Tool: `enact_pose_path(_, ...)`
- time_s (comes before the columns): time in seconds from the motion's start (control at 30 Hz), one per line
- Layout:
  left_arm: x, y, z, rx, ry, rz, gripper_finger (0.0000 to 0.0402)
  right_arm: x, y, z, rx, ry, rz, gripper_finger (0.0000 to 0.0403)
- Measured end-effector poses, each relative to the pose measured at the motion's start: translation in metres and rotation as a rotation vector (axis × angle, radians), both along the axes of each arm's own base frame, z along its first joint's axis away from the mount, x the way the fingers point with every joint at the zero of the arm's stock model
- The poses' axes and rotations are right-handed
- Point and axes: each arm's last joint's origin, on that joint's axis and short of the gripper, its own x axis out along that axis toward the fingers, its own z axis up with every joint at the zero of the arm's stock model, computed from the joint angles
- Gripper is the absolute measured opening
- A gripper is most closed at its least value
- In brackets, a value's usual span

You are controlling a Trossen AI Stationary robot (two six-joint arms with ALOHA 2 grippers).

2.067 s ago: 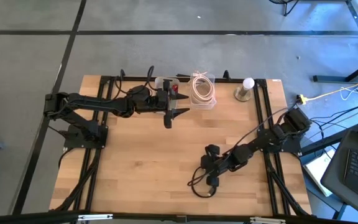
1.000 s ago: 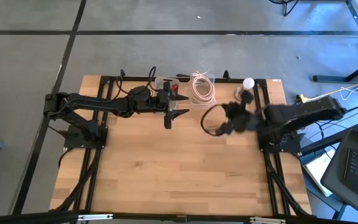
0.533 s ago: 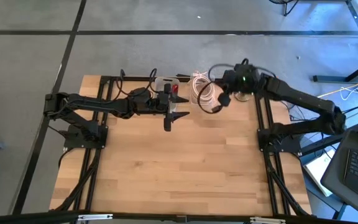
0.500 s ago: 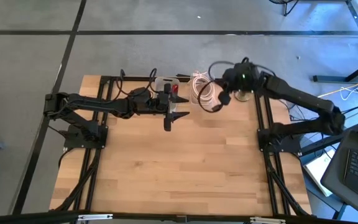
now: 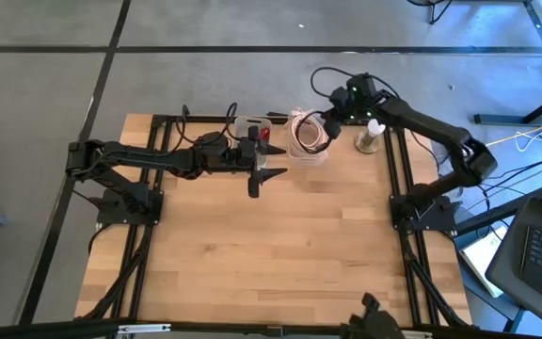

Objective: Pick and place USB-C Cables
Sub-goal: Put the black USB cable into the transparent bin

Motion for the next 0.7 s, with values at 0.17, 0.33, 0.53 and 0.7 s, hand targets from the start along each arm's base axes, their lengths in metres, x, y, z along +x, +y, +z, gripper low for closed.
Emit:
enact_pose_path(0.17,0.000,0.000,0.000,-0.001,0.003,0.002,0.0239,0.009,-0.019,-0.017,-0.033,-0.013,-0.008,0.0011)
enact_pose_path(0.33,0.000,0.000,-0.002,-0.004,0.024,0.002,0.0239,0.013,-0.031,-0.036,-0.035,0.020,0.001,0.0011)
enact_pose_path(0.53,0.000,0.000,-0.003,0.022,0.031,0.005,0.0239,0.020,-0.041,-0.061,-0.021,0.061,0.010,0.0011)
enact_pose_path(0.7,0.000,0.000,-0.003,0.021,0.031,0.012,0.0239,0.028,-0.050,-0.084,-0.026,0.081,0.012,0.0011)
